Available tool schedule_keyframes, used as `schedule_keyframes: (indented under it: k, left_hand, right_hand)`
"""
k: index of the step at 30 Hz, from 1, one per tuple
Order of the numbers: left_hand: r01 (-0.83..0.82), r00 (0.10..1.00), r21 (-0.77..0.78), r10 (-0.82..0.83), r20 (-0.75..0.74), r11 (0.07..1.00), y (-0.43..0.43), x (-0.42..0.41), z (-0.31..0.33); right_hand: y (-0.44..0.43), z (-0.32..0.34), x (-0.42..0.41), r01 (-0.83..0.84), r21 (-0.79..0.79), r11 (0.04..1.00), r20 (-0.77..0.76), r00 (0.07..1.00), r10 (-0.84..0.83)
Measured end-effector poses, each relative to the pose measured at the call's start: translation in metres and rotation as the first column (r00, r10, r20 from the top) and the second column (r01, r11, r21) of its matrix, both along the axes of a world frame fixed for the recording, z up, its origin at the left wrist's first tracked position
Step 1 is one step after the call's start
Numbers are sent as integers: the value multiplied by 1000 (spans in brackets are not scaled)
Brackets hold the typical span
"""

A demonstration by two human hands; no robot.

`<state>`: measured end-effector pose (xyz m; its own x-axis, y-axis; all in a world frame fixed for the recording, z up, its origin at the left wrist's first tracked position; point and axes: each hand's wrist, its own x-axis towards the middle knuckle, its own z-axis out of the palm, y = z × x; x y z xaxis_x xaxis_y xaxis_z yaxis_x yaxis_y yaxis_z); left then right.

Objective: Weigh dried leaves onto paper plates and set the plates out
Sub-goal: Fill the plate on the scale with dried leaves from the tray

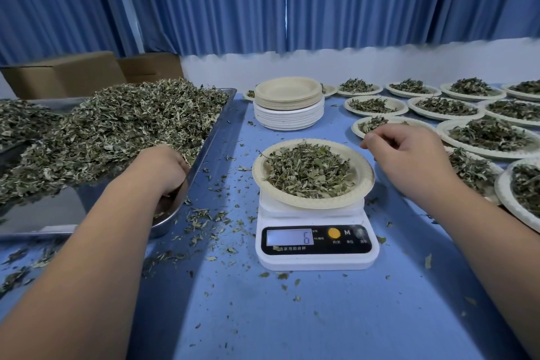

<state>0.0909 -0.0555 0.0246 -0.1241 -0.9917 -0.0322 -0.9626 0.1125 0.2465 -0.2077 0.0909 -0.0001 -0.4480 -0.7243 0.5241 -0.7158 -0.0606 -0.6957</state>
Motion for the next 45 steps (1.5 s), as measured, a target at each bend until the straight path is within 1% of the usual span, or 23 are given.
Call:
schedule_keyframes:
  k: [3,6,11,14,17,19,21,22,23,25,27,28,29,32,33,34,36,38,39,40,42,45]
  left_hand:
    - [1,1000,-36,0,23,999,-1,0,-1]
    - [-36,999,-76,35,-12,996,-3,1,-4]
    - [-80,986,-204,47,-161,976,-9,3,-7]
    - [-72,976,-289,9,-216,955,-5,1,-4]
    - [-76,938,-400,-71,-341,913,3,-9,2]
    - [-83,863,-410,-141,-486,908,11,-21,6]
    - [-39,713,-368,-232,-662,929,22,-36,8]
    - [-1,635,-360,-277,-721,933,28,-43,10]
    - [40,575,-363,-318,-754,931,35,-49,12]
    - [127,488,-385,-396,-778,914,48,-59,15]
    - [215,434,-408,-461,-774,887,60,-68,17]
    - [257,429,-411,-485,-762,874,65,-73,17]
    - [295,446,-409,-502,-741,864,69,-77,16]
    - [387,547,-391,-549,-632,835,78,-86,11]
    - [412,567,-396,-571,-594,821,79,-87,9]
    - [426,577,-406,-589,-566,808,80,-87,8]
    - [412,563,-449,-609,-559,793,79,-85,7]
    - [345,539,-524,-621,-569,779,74,-81,8]
    - [301,549,-562,-622,-558,770,69,-79,8]
    - [258,579,-592,-613,-537,763,65,-76,8]
    - [184,697,-608,-539,-473,772,54,-68,7]
    - [81,881,-529,-309,-359,844,39,-54,4]
  right_hand:
    - [0,0,0,5,-4,1000,-12,1000,-5]
    - [0,1,1,13,-18,1000,-18,1000,-13]
    - [0,1,1,5,-18,1000,-9,1000,-5]
    - [0,1,1,3,-12,1000,-9,1000,-3]
    - [0,1,0,3,-13,1000,1,1000,-3]
    - [0,1,0,7,-7,1000,-5,1000,-7]
    - [-1,1,0,10,-4,1000,-5,1000,-10]
    - [-1,1,0,11,-4,1000,-3,1000,-11]
    - [-1,1,0,12,-3,1000,-3,1000,-12]
    - [-2,1,1,16,2,1000,-4,1000,-15]
    - [-2,0,1,16,5,1000,1,1000,-16]
    - [-2,1,0,15,5,1000,2,1000,-15]
    - [-1,1,0,14,4,1000,2,1000,-14]
    - [-1,0,0,10,0,1000,-5,1000,-10]
    - [-1,-1,0,11,-1,1000,-10,1000,-11]
    - [-2,-1,-1,12,-5,1000,-16,1000,-12]
    - [-2,0,0,16,-11,1000,-35,999,-17]
    - [-2,0,0,23,-17,1000,-67,997,-24]
    - [-2,0,0,25,-20,999,-76,997,-26]
    - [-1,0,1,25,-21,999,-79,997,-27]
    - [-1,0,1,26,-17,1000,-78,997,-27]
    - [-1,1,1,30,-18,999,-74,997,-31]
